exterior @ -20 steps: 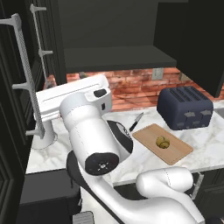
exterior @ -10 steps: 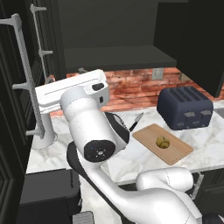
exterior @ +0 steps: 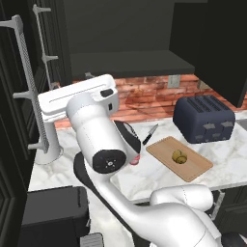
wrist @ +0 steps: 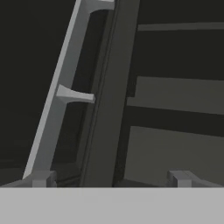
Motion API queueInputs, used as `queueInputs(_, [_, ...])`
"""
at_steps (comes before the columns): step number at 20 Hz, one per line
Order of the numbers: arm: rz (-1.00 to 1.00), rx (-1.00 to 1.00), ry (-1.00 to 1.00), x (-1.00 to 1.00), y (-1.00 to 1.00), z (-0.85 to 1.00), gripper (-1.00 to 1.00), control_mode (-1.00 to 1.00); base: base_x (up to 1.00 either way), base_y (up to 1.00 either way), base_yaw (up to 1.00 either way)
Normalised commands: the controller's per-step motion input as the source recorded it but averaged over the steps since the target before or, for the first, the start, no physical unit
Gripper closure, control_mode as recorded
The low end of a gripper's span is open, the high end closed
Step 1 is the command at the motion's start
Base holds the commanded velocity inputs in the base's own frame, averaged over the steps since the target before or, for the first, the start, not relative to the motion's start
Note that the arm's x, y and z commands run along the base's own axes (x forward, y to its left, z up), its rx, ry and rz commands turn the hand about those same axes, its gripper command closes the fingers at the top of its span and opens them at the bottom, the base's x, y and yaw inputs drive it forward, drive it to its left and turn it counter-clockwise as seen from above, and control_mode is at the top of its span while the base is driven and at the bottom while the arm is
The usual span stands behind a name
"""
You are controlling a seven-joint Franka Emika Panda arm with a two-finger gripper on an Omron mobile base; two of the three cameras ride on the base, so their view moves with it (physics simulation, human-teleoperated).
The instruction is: Pick the bread, place it on the cutting board, pick the jam, place it on the counter, and close the cabinet.
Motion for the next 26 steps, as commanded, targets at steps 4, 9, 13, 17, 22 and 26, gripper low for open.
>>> queueInputs(4, [0.0,0.0,0.0,0.12,0.14,-0.04,-1.0,-1.0,0.0,0.0,0.0])
queueInputs(9, [0.0,0.0,0.0,0.19,0.12,-0.05,-1.0,-1.0,0.0,0.0,0.0])
queueInputs(13, [0.0,0.0,0.0,0.23,0.0,0.0,-1.0,-1.0,0.0,0.0,0.0])
queueInputs(17, [-0.02,0.0,-0.01,0.17,0.0,0.0,-1.0,-1.0,0.0,0.0,0.0])
queueInputs(22, [-0.04,0.0,-0.03,0.1,0.0,0.0,-1.0,-1.0,0.0,0.0,0.0])
queueInputs(26, [-0.13,0.0,-0.06,0.0,-0.03,0.0,-1.0,-1.0,0.0,0.0,0.0])
